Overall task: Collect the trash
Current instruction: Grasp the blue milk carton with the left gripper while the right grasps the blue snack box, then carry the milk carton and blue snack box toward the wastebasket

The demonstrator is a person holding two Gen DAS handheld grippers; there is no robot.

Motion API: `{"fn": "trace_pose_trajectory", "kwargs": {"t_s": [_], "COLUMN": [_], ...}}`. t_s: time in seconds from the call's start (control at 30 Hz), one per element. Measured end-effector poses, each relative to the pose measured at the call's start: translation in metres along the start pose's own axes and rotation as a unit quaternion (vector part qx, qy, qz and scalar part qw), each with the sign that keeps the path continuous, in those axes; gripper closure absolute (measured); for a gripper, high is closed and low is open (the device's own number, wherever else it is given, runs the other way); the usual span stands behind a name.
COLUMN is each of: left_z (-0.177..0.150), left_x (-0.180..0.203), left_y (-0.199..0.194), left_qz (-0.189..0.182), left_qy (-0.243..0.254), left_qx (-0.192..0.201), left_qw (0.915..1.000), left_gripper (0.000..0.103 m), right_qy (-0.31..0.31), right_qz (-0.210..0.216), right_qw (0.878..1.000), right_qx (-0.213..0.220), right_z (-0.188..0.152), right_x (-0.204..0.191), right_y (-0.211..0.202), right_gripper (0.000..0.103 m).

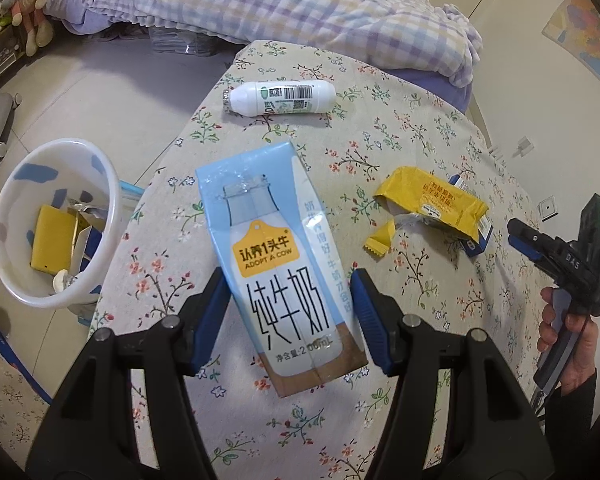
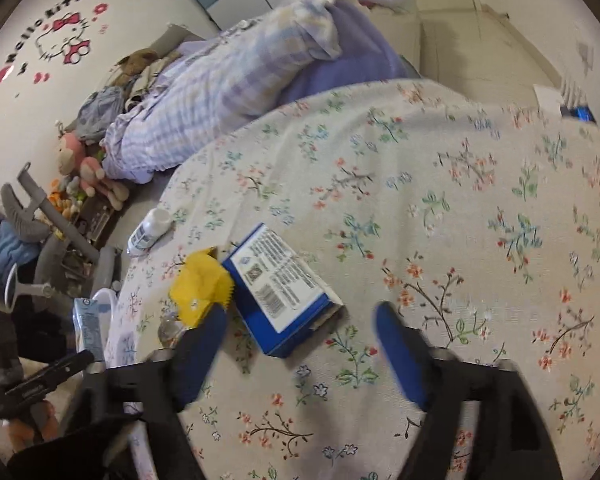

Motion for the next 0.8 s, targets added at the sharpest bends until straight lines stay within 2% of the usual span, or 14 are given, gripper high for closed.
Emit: {"fn": "trace_pose_trajectory", "kwargs": {"t_s": [0.1, 0.23, 0.33, 0.53, 0.6, 0.8], "left_z": [-0.002, -0.001, 0.001, 0.003, 0.001, -0.007], "left_x": [-0.004, -0.011, -0.017, -0.023, -0.024, -0.017], "left_y": [-0.002, -0.004, -0.001, 0.003, 0.003, 0.0], "left_qz": [0.002, 0.009, 0.018, 0.03, 0.032, 0.024], "left_qy": [-0.004, 0.0, 0.001, 0.008, 0.011, 0.012], "left_qx": [0.0, 0.003, 0.004, 0.003, 0.003, 0.0], "left_qw": [1.0, 1.0, 0.9998, 0.9995, 0.9994, 0.9996], "left_gripper": [0.04, 0.04, 0.04, 0.04, 0.04, 0.04], "right_qy": [-0.057, -0.148, -0.172, -0.171, -0.167, -0.121], "right_qz": [-0.025, -0.055, -0.062, -0.07, -0.08, -0.091], "right_qw": [0.998, 0.986, 0.98, 0.98, 0.98, 0.985], "right_qx": [-0.019, -0.059, -0.073, -0.074, -0.071, -0.081], "right_z": [0.0, -0.008, -0.012, -0.011, -0.012, -0.023], "right_x": [-0.013, -0.025, -0.025, -0.023, -0.021, -0.016], "right_y": [0.009, 0.03, 0.041, 0.055, 0.056, 0.033], "right_gripper": [0.019, 0.019, 0.02, 0.022, 0.036, 0.037]}}
Point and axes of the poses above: each gripper's, at about its wrist camera, not at the fingertips, and y roughly the way its jaws point, x to its right, z to its top, the point moved 9 cm from there along y, roughly the way its jaws point, and after that the axes turned 14 degrees about -y, right-handed, at the moved point
